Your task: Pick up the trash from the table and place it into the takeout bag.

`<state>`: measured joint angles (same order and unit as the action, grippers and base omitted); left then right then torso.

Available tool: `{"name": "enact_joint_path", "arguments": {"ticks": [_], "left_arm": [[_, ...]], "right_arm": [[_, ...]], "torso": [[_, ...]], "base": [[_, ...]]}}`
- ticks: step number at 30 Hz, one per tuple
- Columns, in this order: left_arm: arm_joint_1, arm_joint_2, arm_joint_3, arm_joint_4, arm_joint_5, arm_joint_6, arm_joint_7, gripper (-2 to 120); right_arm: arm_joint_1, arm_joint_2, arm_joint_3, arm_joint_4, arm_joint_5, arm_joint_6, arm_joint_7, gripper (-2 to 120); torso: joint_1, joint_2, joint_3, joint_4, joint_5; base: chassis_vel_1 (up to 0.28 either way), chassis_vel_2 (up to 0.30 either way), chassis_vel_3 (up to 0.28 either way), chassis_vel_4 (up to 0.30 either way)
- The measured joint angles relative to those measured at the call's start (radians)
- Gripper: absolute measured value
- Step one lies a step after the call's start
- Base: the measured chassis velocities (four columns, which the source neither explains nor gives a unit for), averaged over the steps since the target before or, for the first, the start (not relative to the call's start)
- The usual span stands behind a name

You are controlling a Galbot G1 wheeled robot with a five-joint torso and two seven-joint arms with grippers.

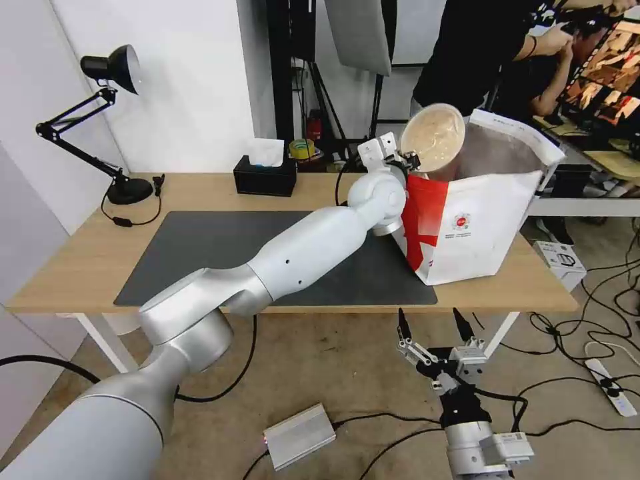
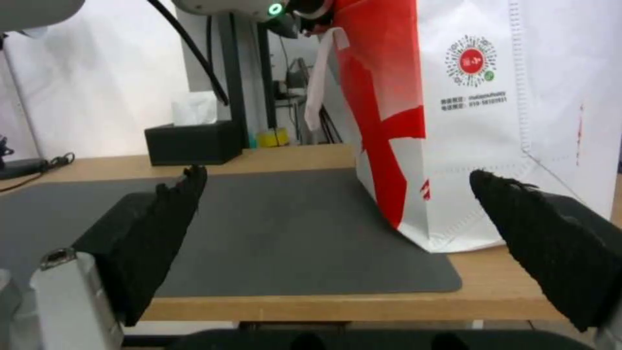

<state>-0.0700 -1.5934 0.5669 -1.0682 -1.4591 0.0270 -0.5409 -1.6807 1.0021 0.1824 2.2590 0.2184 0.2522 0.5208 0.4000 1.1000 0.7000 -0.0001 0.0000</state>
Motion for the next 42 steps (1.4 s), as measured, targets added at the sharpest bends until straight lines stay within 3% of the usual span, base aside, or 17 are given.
{"name": "enact_joint_path", "arguments": {"ticks": [18,21,27,42], "left_arm": [[-0.006,0.01,0.05,-0.005,0.091,0.005,0.029,0],[-0.009,0.015,0.065,-0.005,0.116,0.005,0.037,7],[-0.017,0.02,0.091,0.006,0.182,-0.001,0.05,31],[-0.024,0.024,0.104,0.016,0.203,-0.008,0.055,85]], "right_arm": [[0.0,0.0,0.0,0.0,0.0,0.0,0.0,100],[0.0,0.0,0.0,0.0,0.0,0.0,0.0,100],[0.0,0.0,0.0,0.0,0.0,0.0,0.0,100],[0.0,0.0,0.0,0.0,0.0,0.0,0.0,100]], "torso": [[0.0,0.0,0.0,0.0,0.0],[0.0,0.0,0.0,0.0,0.0],[0.0,0.0,0.0,0.0,0.0],[0.0,0.0,0.0,0.0,0.0]], "base": [[0.0,0.0,0.0,0.0],[0.0,0.0,0.0,0.0],[0.0,0.0,0.0,0.0],[0.0,0.0,0.0,0.0]]}}
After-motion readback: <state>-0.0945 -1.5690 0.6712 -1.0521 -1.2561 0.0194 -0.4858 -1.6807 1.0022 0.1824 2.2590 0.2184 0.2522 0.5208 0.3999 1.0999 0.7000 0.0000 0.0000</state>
